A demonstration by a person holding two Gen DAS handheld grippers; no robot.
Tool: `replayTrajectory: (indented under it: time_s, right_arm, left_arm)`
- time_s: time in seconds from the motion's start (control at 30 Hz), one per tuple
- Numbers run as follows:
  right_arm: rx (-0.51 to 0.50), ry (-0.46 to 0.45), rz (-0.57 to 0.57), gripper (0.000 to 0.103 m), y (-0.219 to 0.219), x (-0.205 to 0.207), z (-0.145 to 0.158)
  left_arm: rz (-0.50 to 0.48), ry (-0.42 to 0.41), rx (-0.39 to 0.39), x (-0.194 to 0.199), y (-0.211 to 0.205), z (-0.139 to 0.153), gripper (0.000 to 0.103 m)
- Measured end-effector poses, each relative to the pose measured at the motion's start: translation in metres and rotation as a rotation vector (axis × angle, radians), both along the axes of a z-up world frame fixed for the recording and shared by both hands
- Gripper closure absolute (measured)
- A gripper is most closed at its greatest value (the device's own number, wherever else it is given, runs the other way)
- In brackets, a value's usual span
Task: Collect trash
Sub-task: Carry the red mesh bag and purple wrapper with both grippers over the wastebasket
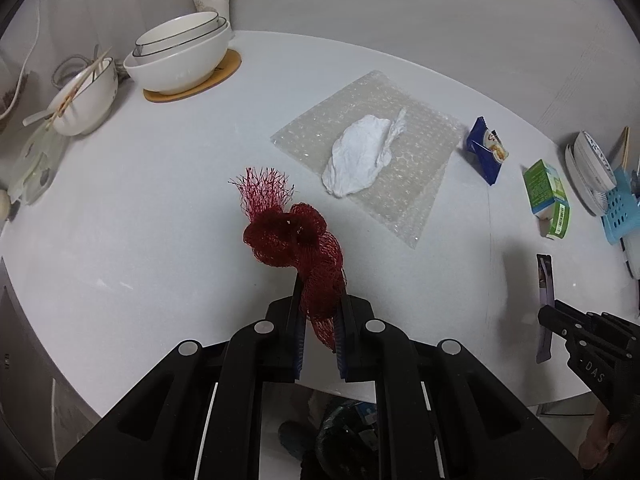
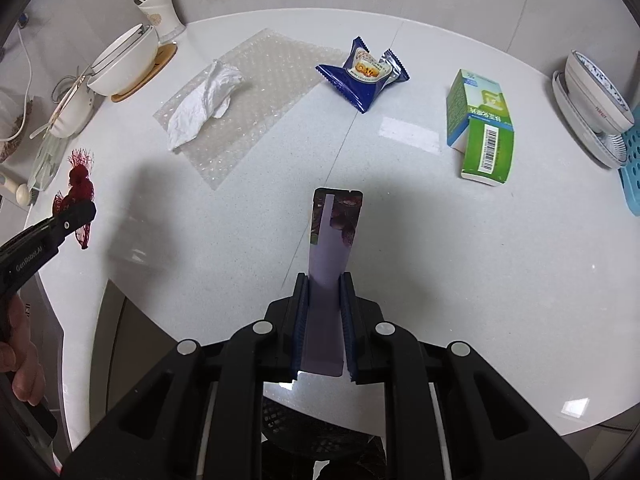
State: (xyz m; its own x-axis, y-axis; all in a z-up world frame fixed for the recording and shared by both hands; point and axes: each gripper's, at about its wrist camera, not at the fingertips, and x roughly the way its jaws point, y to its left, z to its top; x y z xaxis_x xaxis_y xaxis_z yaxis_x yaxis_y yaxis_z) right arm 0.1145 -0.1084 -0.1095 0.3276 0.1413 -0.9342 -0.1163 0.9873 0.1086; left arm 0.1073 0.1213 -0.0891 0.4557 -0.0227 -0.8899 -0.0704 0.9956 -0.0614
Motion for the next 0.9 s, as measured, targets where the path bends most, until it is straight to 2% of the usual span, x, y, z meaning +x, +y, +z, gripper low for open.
replayTrajectory:
  time_s: [0.33, 0.9]
  right_arm:
    - [0.006, -0.047, 0.021, 0.088, -0.009, -0.027, 0.021]
    - [-0.007, -0.113, 0.067, 0.088, -0.017, -0.071, 0.044]
  left_arm:
    - [-0.009, -0.026, -0.021, -0.041, -0.028, 0.019, 0.092]
    - [-0.001, -0.011, -0.059, -0.102, -0.06, 0.025, 0.092]
